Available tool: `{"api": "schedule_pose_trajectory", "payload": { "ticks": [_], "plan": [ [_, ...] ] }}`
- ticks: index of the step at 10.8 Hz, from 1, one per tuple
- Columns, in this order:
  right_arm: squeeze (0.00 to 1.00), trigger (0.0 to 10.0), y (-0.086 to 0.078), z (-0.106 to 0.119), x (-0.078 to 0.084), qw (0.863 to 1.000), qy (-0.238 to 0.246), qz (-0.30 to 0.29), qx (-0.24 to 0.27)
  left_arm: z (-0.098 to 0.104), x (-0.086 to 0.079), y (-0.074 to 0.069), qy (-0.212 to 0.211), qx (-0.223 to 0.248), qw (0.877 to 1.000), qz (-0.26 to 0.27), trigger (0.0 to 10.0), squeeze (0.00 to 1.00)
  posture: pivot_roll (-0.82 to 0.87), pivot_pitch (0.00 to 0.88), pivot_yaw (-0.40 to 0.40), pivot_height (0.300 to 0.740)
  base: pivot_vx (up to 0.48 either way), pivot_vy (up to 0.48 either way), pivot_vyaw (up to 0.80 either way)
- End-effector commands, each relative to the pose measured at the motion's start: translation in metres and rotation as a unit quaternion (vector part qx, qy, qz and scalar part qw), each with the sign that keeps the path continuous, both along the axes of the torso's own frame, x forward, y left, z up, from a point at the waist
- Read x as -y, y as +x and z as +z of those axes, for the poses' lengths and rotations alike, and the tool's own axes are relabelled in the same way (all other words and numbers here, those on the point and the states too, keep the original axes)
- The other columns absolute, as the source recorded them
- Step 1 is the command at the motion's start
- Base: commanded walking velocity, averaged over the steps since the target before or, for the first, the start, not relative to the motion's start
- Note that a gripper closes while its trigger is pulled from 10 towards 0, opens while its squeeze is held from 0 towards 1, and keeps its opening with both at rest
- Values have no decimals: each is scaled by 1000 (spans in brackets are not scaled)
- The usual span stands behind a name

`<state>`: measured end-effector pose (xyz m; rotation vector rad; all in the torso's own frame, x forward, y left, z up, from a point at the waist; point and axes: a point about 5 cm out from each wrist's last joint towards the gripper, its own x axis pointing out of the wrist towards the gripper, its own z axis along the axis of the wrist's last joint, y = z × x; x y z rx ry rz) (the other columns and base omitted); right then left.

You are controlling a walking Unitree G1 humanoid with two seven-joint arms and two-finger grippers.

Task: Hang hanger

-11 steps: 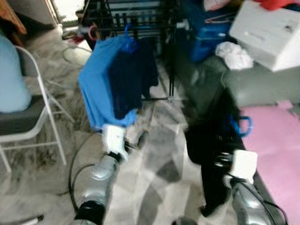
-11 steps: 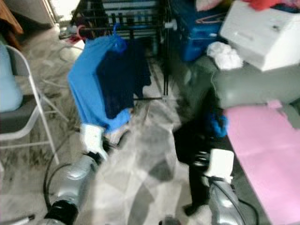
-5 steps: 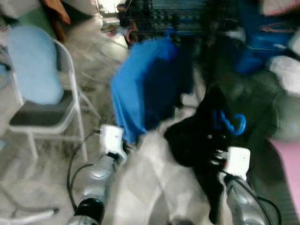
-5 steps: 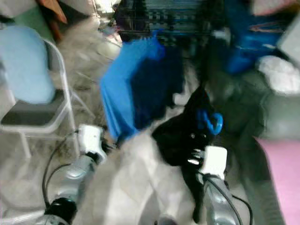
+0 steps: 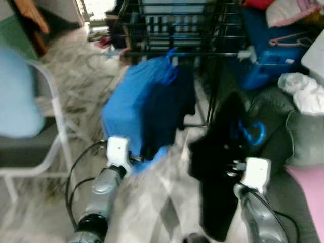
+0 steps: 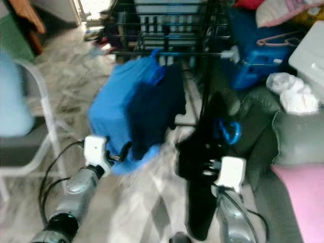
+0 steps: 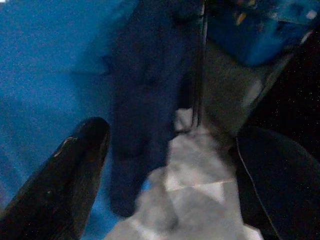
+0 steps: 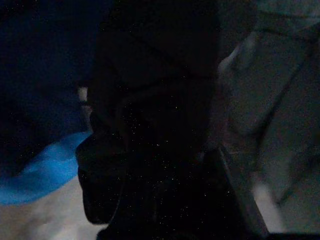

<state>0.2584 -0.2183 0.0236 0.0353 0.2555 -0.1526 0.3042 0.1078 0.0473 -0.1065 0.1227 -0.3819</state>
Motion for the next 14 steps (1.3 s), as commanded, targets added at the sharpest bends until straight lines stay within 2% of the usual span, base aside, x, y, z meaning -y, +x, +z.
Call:
{"api": "schedule_pose_trajectory", "payload": {
  "ticks": [1, 4, 6, 8, 10, 12, 14],
  "plan": [
    [0, 10000, 8, 11, -7, 1000, 4, 9, 28, -1, -14, 1, 18, 1, 1000, 16, 10000, 0, -150, 78, 28, 740, 450, 0, 0],
    [0, 10000, 4, 4, -31, 996, 3, 86, 13, -5, -21, -1, 27, -6, 999, 37, 10000, 0, -144, 90, 31, 740, 450, 0, 0],
    [0, 10000, 2, 2, -36, 995, 5, 94, 8, -9, -22, -4, 32, -11, 999, 36, 10000, 0, -140, 96, 28, 740, 448, 0, 0],
    [0, 10000, 2, 4, -36, 995, 2, 100, 9, -13, -25, -7, 30, -19, 998, 49, 10000, 0, -132, 104, 22, 740, 0, 0, 0],
    [0, 10000, 10, 14, -41, 992, -6, 122, 13, -23, -37, -18, 49, -31, 996, 70, 10000, 0, -127, 120, 16, 740, 0, 0, 0],
    [0, 10000, 18, 25, -42, 991, -12, 135, 17, -27, -41, -25, 54, -35, 995, 77, 10000, 0, -122, 149, 12, 740, 0, 0, 0],
    [0, 10000, 40, 53, -36, 990, -7, 135, 36, -28, -43, -30, 59, -37, 995, 77, 10000, 0, -115, 171, 19, 740, 0, 0, 0]
  ]
}}
